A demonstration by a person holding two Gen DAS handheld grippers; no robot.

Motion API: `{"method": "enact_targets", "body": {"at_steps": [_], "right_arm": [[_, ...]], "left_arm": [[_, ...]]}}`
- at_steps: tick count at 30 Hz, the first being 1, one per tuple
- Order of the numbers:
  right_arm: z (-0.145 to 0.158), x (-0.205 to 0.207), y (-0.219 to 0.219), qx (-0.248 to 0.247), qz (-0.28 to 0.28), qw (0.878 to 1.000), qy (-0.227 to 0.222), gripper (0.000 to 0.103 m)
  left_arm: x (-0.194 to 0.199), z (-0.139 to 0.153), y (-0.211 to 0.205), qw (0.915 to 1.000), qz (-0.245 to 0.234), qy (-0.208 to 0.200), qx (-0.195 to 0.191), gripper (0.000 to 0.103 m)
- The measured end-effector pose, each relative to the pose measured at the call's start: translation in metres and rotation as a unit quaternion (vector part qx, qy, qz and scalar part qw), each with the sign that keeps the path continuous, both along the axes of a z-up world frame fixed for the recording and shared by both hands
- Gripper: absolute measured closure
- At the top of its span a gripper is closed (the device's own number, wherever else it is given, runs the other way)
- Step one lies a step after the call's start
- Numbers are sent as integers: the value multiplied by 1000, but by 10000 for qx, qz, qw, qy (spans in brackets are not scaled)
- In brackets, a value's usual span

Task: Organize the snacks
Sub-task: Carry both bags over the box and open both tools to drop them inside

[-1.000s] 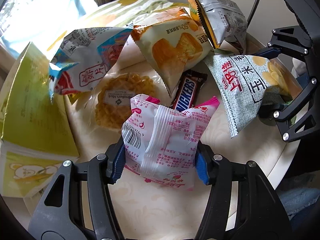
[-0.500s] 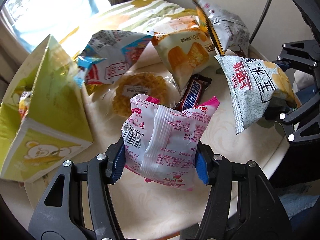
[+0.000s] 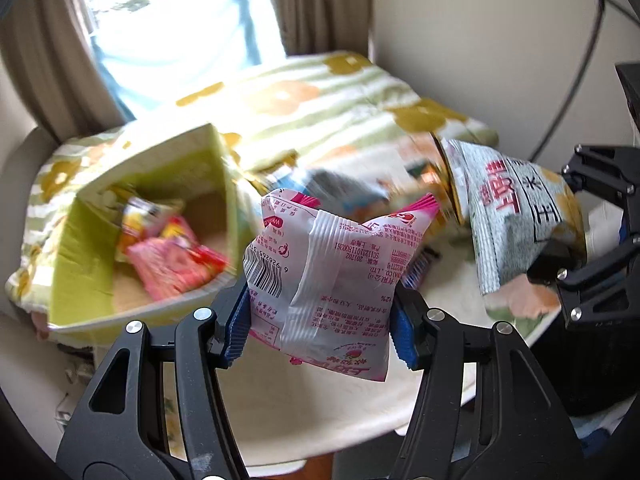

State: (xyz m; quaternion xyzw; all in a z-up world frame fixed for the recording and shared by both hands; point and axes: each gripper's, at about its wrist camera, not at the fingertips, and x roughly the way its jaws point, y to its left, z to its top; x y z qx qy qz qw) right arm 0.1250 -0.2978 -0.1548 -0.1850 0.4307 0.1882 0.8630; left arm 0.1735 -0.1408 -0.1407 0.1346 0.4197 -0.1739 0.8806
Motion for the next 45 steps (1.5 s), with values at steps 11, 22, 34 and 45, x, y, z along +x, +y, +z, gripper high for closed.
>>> {"method": "enact_targets", "body": {"at_steps": [11,22,34,45], "right_arm": [[49,70,84,76,225,9984,-517,46],[43,167,188,398,0,9991,-141,46],[5,223,230,841,-860,9909,597,46],[-16,243,223,997,-1103,9834,1045,46]], "left_arm": [[77,50,94,9974,568,-321,-314,48],[173,34,207,9954,898,13,-326,48],[228,-33,257,9925,910,800,-160,29],[206,-40,249,9917,1033,758,-66,0]]}}
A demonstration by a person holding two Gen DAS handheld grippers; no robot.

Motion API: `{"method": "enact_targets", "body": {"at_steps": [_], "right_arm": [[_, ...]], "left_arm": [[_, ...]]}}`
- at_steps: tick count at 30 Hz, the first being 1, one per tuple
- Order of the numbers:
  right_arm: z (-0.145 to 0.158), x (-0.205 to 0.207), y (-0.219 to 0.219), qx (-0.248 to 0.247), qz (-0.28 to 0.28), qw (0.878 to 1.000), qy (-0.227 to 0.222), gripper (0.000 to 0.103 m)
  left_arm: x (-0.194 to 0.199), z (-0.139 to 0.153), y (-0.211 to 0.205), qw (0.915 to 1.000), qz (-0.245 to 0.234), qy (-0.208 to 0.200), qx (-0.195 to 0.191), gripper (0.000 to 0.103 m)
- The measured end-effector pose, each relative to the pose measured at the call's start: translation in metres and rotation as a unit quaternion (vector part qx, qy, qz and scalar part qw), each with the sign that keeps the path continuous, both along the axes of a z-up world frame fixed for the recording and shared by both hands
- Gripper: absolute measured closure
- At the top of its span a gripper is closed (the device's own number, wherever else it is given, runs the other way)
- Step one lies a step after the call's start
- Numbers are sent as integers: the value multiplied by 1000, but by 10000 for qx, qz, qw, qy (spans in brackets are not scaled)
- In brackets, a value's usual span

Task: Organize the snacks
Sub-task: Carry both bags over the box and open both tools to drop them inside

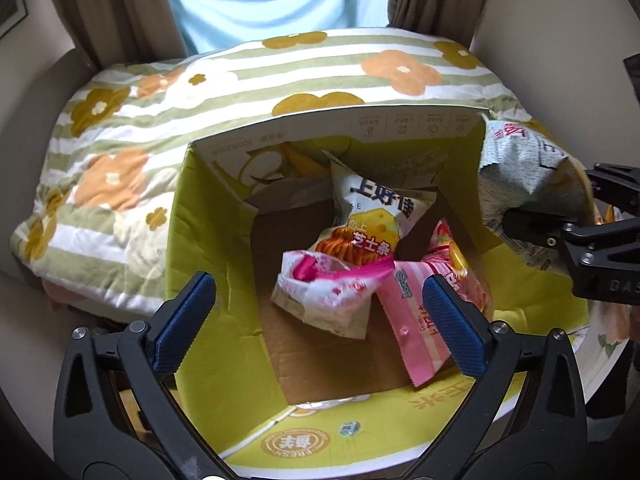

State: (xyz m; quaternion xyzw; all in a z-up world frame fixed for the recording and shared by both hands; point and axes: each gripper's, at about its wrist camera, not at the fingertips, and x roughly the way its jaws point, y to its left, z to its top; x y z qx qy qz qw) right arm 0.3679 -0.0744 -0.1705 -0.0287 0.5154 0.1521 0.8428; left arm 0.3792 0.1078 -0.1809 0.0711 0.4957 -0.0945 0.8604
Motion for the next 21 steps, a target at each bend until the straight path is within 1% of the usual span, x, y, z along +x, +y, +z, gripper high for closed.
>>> {"method": "enact_targets", "body": {"at_steps": [3,8,9,10,12,14,18,21], "right_arm": [[-4,5,-1,129,-48,9999,97,46],[-4,11,-1,310,-195,9993,48,44],[-4,11,-3,342,-273,9990,19,39],[-4,11,-4,374,-335,9987,-28,23],[-1,7,-5,560,-369,9976,-150,0],[2,1,-5,684,-375,9968,-176,0],[3,-9,-2,596,-398,9973,-153,0],[10,-18,0,576,-385,9974,-204,0]], "left_arm": [[-3,-2,5,9998,68,105,-136,0],[-8,0,11,9996,249,78,-132,0],[-10,2,12,9995,270,69,-154,0],[-11,2,13,9994,277,71,-179,0],[-15,5,15,9993,280,60,-237,0],[-20,7,15,9994,281,19,-213,0],[-29,12,17,9993,289,-36,-224,0],[-39,18,20,9992,310,-112,-219,0]]}}
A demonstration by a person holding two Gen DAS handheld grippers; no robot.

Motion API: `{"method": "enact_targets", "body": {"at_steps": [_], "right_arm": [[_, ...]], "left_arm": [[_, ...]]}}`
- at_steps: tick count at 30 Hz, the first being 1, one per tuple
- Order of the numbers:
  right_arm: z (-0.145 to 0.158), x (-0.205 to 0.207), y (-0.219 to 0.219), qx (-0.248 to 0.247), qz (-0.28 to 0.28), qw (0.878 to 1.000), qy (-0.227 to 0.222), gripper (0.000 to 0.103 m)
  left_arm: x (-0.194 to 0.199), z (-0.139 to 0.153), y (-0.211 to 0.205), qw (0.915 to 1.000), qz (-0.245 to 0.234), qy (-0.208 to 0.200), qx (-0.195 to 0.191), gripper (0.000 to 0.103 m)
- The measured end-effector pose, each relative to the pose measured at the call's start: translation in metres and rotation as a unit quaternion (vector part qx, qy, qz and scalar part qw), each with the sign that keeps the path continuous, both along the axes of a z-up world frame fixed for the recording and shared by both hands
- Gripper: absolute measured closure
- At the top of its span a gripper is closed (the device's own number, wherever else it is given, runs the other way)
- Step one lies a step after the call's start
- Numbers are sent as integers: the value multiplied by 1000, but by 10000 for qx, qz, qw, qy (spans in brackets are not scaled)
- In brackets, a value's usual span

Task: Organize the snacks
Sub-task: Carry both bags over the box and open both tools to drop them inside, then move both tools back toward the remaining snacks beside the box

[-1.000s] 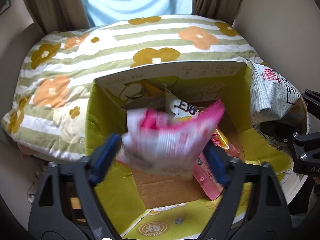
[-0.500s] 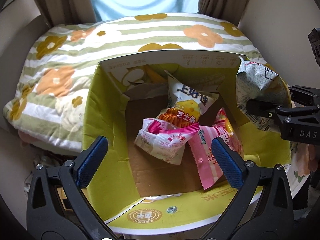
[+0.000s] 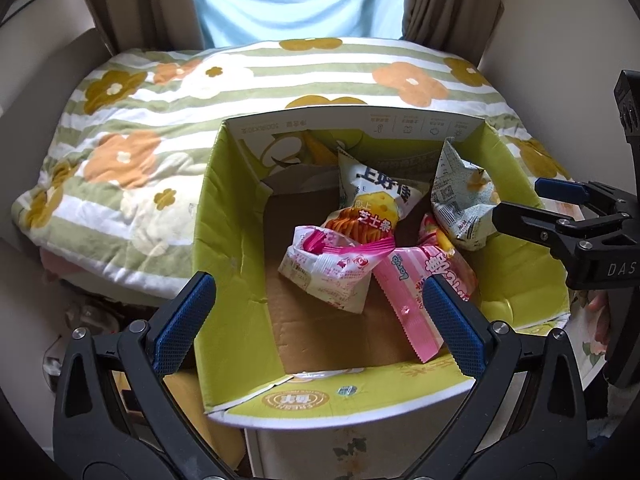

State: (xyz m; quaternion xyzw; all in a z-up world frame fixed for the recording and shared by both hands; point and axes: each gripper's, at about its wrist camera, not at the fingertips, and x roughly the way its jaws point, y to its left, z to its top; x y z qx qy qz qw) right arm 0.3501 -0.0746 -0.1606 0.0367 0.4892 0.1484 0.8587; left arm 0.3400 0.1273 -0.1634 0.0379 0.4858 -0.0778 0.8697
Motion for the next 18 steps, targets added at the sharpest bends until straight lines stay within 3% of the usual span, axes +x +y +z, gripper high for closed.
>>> {"method": "enact_targets", "body": {"at_steps": [12,18], "right_arm": [[39,-38,3,-316,-152,9988,-349,0],[58,-64,-4,-359,-367,9976,-469,0]], "left_arm": [[-27,28,0,9995,-238,-212,-66,0],[-41,48,-22,9974,-538,-447,155,0]]}}
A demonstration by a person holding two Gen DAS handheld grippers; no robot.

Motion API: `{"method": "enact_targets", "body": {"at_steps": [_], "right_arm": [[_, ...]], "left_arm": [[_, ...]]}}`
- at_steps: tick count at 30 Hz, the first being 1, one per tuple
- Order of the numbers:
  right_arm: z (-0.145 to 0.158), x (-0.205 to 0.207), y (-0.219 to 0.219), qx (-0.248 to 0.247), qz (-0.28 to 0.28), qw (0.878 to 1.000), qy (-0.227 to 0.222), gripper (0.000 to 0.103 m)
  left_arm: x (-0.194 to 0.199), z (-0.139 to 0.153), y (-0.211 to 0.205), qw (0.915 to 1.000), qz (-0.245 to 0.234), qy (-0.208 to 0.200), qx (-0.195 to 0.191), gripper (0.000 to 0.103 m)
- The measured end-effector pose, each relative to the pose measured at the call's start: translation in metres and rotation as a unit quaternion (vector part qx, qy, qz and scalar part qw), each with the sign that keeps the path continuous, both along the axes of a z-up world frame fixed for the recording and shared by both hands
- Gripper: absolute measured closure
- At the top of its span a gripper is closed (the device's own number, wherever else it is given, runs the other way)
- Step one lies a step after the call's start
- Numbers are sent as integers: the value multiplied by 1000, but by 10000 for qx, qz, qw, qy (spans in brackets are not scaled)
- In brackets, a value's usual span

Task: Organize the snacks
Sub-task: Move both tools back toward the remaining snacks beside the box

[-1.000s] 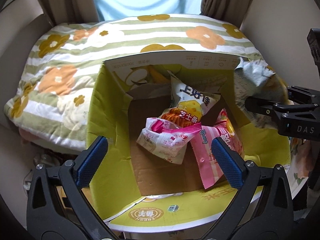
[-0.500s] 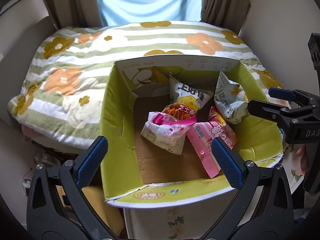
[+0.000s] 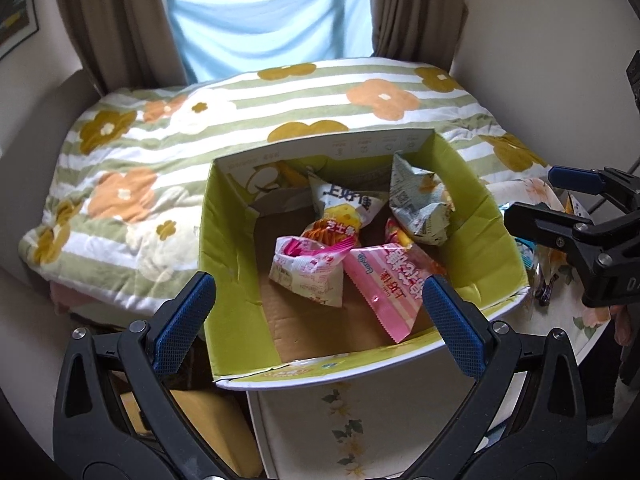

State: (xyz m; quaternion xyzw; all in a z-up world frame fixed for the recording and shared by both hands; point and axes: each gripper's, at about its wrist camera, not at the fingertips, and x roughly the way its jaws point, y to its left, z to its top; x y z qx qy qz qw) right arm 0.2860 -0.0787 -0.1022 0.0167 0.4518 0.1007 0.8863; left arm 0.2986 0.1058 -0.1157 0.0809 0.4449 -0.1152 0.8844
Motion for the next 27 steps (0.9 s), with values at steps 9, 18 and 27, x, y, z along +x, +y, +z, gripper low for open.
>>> {"method": "enact_targets", "body": {"at_steps": [9,18,27], "right_arm": [[28,-49,-44,-12,-97,9994,-342,0],[34,-102,-141,-285,-257,9978,-547,0],[15,-134,-226,-647,-139,9966,-481,0]], "left_arm": [[-26,24,-55,9996,-211,-212,-12,0],[-65,24,-153,9989,-262,-221,-309,0],[-101,3,-241,9990,-142,-116,-398,0]]}}
